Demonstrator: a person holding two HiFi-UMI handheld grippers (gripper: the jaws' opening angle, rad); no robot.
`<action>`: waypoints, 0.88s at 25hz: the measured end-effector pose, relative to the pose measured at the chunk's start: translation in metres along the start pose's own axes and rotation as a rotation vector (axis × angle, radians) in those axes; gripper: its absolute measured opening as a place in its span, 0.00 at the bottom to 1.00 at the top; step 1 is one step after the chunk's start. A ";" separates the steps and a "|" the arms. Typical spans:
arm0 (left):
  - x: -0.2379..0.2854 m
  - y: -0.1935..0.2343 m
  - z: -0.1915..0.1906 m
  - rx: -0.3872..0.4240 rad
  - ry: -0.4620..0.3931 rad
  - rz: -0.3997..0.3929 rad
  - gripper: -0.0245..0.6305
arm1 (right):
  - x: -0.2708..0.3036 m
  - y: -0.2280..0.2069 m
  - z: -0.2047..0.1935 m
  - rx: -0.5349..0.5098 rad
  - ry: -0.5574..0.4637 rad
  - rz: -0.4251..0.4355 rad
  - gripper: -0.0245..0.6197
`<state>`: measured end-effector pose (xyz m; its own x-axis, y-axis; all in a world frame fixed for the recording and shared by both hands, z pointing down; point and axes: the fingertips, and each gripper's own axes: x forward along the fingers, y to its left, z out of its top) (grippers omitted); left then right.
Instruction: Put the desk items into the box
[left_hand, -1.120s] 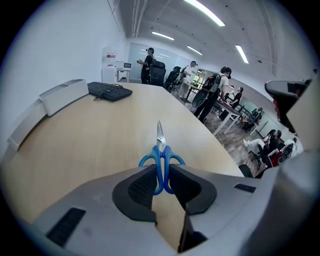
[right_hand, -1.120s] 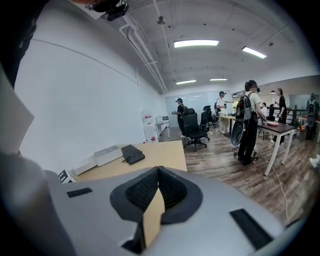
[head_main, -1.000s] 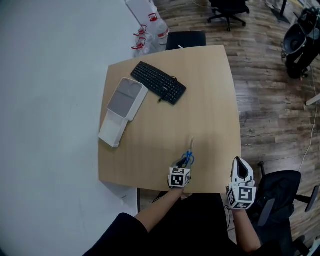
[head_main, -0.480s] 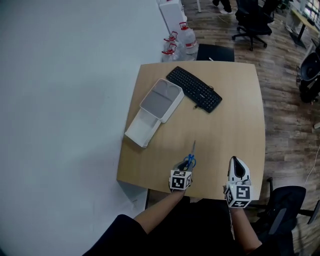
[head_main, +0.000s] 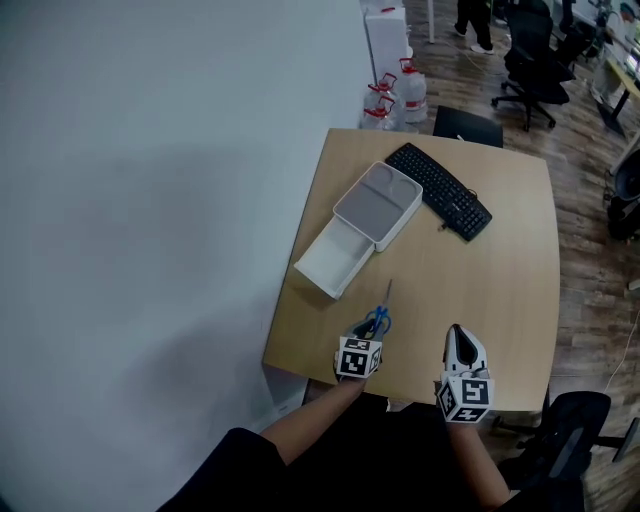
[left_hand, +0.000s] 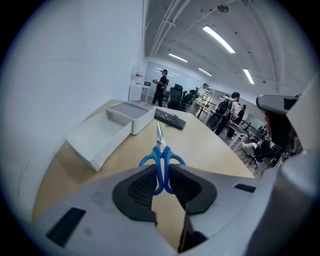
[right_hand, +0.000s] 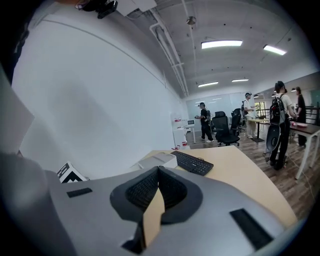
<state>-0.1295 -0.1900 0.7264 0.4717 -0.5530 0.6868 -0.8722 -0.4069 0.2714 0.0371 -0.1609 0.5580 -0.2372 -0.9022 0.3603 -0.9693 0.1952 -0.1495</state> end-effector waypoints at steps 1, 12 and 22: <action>-0.005 0.011 0.002 -0.002 -0.006 0.003 0.16 | 0.004 0.009 0.000 -0.004 0.000 -0.002 0.13; -0.030 0.102 0.030 -0.025 -0.042 0.065 0.16 | 0.050 0.073 0.000 -0.039 0.020 0.061 0.13; -0.010 0.166 0.058 0.000 -0.009 0.147 0.16 | 0.080 0.091 -0.003 -0.037 0.074 0.113 0.13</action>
<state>-0.2715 -0.2941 0.7258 0.3397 -0.6133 0.7130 -0.9321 -0.3211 0.1679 -0.0707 -0.2144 0.5760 -0.3480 -0.8432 0.4097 -0.9375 0.3093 -0.1597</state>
